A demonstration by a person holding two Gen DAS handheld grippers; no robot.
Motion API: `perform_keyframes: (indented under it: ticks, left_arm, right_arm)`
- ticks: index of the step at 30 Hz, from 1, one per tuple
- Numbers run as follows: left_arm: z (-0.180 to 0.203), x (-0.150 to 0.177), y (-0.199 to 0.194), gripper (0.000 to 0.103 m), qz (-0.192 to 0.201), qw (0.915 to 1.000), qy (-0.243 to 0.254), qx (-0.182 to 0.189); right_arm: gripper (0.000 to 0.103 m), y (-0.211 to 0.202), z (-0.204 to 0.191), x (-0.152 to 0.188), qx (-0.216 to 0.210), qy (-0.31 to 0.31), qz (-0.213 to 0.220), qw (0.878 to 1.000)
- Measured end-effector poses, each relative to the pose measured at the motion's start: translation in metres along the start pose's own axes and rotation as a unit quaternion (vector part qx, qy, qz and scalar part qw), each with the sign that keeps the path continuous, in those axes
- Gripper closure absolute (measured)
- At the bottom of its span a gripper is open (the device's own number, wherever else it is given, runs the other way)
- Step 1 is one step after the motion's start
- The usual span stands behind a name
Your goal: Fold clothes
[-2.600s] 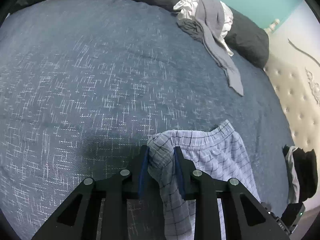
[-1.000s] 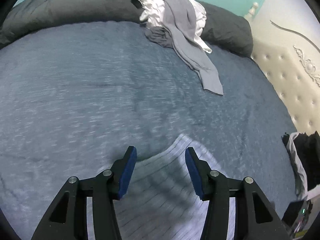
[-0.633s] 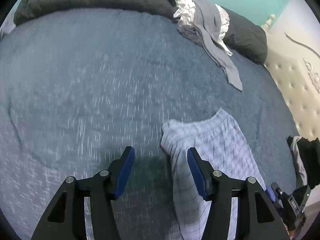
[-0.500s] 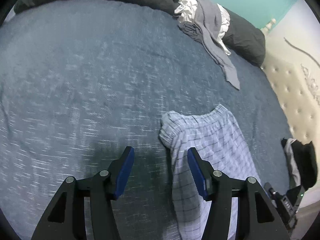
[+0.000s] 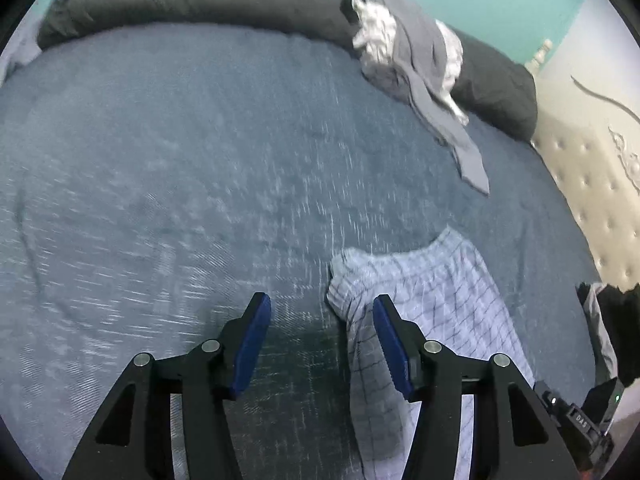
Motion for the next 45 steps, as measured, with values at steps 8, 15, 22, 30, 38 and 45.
perform_keyframes:
  ticks: [8, 15, 22, 30, 38, 45]
  left_arm:
    - [0.060, 0.034, 0.039, 0.045, -0.081, 0.9940, 0.047, 0.057]
    - [0.072, 0.067, 0.068, 0.045, -0.141, 0.9867, 0.077, 0.029]
    - [0.072, 0.064, 0.058, 0.045, -0.138, 0.9866, 0.084, 0.024]
    - [0.089, 0.061, 0.063, 0.045, -0.125, 0.9871, 0.087, 0.050]
    - [0.105, 0.088, 0.091, 0.045, -0.179, 0.9758, 0.120, 0.035]
    - [0.105, 0.094, 0.070, 0.045, -0.180, 0.9727, 0.145, 0.025]
  right_arm:
    - [0.091, -0.004, 0.003, -0.003, 0.000, 0.006, 0.008, 1.000]
    - [0.091, -0.004, 0.003, -0.001, -0.003, 0.009, 0.004, 1.000]
    - [0.090, -0.004, 0.002, 0.001, -0.006, 0.011, 0.000, 1.000]
    - [0.090, -0.003, 0.004, 0.000, -0.007, 0.015, -0.001, 1.000]
    - [0.090, -0.006, 0.006, -0.001, -0.007, 0.020, 0.001, 1.000]
    - [0.090, -0.007, 0.007, -0.002, -0.012, 0.024, 0.000, 1.000]
Point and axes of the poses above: each gripper's, at about its wrist camera, not at the fingertips, and y roughly the way its jaws point, z to its right, x to its underside, the point moved 6 cm from there along y, roughly the way its jaws point, and after that the axes turned 15 degrees about x, right-handed, at the moved point
